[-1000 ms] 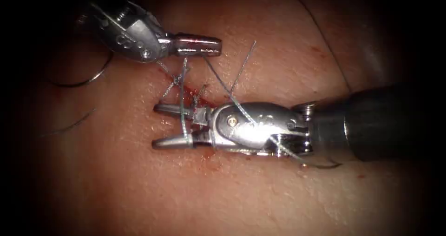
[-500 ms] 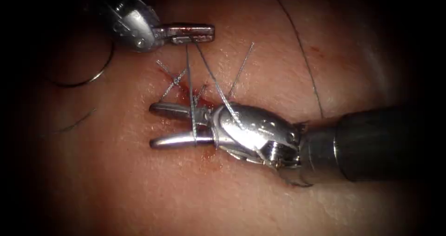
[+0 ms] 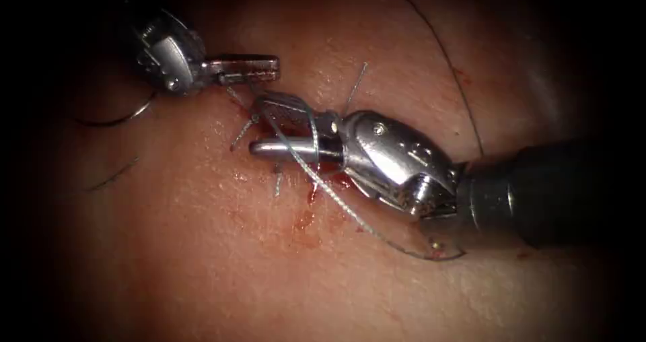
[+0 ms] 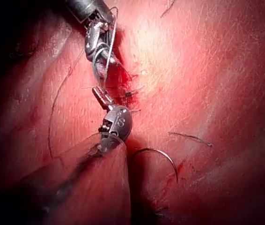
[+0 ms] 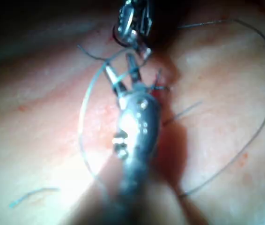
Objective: Wound Closure
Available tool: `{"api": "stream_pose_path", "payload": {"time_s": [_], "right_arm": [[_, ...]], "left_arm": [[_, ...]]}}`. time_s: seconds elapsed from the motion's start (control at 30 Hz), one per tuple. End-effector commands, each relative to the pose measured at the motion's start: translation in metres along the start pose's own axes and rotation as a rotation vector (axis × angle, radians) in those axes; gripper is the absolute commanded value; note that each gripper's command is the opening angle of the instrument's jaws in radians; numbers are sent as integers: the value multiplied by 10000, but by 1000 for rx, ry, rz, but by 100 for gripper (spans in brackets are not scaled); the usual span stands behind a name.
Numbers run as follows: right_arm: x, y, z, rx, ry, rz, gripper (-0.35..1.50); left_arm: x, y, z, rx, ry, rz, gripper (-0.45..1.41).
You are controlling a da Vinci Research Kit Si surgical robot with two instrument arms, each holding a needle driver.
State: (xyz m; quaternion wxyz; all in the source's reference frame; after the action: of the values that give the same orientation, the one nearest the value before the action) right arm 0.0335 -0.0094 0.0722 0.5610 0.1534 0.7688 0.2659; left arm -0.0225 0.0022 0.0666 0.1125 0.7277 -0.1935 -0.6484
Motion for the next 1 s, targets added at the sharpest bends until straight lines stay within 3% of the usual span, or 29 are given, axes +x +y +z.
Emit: {"api": "stream_pose_path", "payload": {"time_s": [0.03, 0.63, 0.8, 1.0], "right_arm": [[-9, -1, 2, -3, 0, 2, 36], [2, 10, -6, -65, 23, 4, 36], [1, 7, -5, -65, 22, 33, 58], [0, 2, -1, -58, 21, 86, 63]], "left_arm": [[-6, 4, 5, 3, 4, 2, -45], [18, 46, -3, -9, 18, -6, -45], [16, 46, 3, -10, 15, -5, -45], [10, 34, 9, -4, 4, -11, -45]]}}
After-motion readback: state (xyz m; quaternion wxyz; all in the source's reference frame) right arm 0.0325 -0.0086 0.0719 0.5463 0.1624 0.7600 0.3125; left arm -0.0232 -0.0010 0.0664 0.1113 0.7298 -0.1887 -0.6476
